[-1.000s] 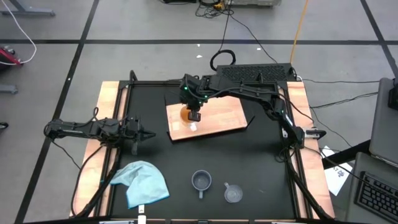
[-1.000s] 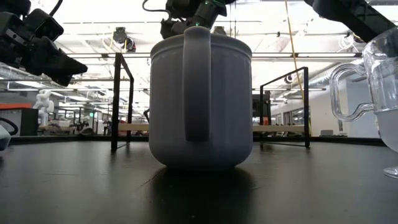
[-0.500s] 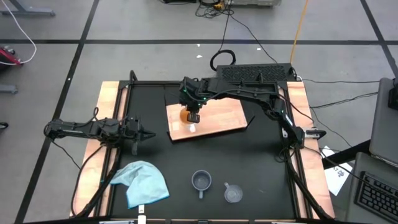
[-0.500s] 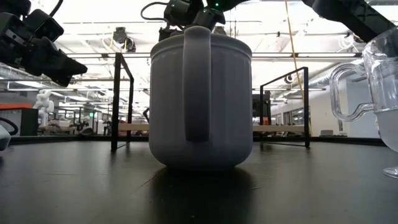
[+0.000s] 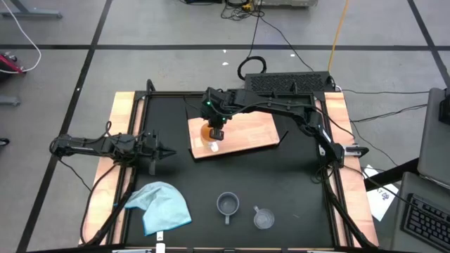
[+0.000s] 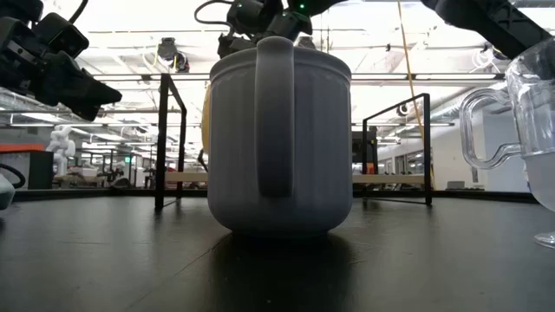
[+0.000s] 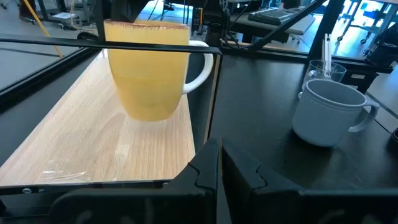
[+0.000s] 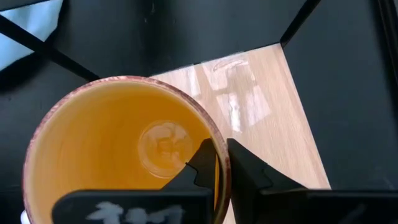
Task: Stack small to large cups/mugs on shelf
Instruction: Put the yellow mug on the shelf
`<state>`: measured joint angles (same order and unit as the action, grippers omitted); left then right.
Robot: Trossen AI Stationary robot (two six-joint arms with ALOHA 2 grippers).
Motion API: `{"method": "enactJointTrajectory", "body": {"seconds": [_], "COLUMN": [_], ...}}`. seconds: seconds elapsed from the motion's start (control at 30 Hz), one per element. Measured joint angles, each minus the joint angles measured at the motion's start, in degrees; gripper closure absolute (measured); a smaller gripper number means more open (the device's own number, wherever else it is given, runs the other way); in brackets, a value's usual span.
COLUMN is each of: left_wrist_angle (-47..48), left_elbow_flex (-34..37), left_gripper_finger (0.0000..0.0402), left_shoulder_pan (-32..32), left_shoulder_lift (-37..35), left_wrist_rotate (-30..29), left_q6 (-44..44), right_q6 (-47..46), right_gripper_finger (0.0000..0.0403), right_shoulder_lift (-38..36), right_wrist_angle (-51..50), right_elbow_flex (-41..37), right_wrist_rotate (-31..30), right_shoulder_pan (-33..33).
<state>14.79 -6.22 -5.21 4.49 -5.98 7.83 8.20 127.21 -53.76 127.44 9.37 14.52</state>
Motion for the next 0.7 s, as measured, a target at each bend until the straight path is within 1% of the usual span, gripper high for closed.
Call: {"method": "enactJointTrajectory", "body": {"seconds": [0.27, 0.37, 0.47, 0.7], "left_wrist_angle": [0.08, 0.07, 0.11, 0.13], "left_elbow_flex": [-0.01, 0.00, 0.00, 0.00], "left_gripper_finger": [0.0380, 0.0380, 0.0380, 0.0380], "left_shoulder_pan": [-0.02, -0.02, -0.01, 0.00], "left_shoulder_lift": [-0.02, 0.00, 0.00, 0.00], "left_wrist_rotate": [0.02, 0.02, 0.02, 0.04], "left_q6": [0.01, 0.02, 0.10, 0.18], "right_q6": [-0.01, -0.06, -0.05, -0.23], "right_gripper_finger": [0.0393, 0.0393, 0.0393, 0.0393], "right_shoulder_lift": [1.22, 1.28, 1.37, 1.64], "right_wrist_angle": [-1.93, -0.78, -1.67, -0.41], "right_elbow_flex": [-0.09, -0.02, -0.13, -1.90], "right_wrist_rotate": [-0.17, -0.15, -0.20, -0.22], "right_shoulder_pan": [0.00, 0.00, 0.00, 0.02]}}
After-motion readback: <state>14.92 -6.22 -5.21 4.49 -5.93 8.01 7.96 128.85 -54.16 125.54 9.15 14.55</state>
